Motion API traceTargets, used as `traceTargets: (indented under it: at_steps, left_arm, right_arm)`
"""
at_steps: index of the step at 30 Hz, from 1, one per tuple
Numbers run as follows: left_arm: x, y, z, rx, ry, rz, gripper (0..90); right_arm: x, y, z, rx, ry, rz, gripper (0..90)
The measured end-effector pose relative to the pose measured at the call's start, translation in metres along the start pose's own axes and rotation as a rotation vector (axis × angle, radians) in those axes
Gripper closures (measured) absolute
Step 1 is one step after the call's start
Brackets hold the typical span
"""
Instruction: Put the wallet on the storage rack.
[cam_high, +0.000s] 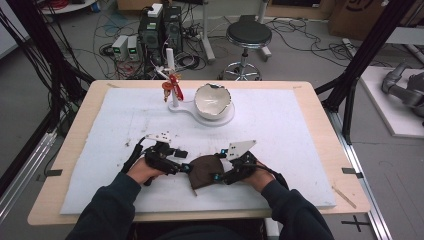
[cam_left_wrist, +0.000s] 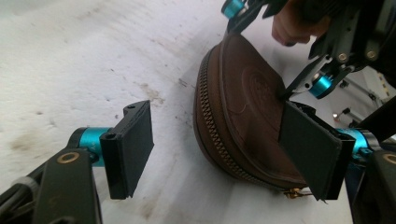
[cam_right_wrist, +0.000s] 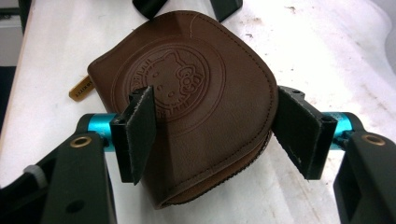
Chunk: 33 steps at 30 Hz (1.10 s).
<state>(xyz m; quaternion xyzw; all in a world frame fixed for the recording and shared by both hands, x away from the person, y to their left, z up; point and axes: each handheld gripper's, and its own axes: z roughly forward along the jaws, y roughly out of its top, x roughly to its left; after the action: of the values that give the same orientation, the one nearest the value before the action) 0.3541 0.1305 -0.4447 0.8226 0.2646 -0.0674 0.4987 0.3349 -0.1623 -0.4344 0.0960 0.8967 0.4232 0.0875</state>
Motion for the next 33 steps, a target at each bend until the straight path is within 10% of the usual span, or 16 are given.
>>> traceTargets:
  at_steps: [8,12,23,33]
  left_arm:
    - [-0.002,0.003,0.013,0.02,-0.003,-0.001,26.7]
    - [-0.004,0.005,0.011,0.02,-0.01,0.047,41.8]
    - [-0.008,0.009,0.003,-0.041,0.007,0.187,55.2]
    - [-0.01,0.012,-0.002,-0.107,0.027,0.235,63.5]
  right_arm:
    - [0.002,0.002,-0.003,0.002,-0.095,-0.062,33.6]
    - [0.0,0.002,-0.004,-0.003,-0.116,-0.063,33.8]
    - [-0.022,-0.008,-0.002,-0.077,0.029,0.172,29.7]
    - [-0.042,-0.012,0.006,-0.113,0.092,0.338,26.1]
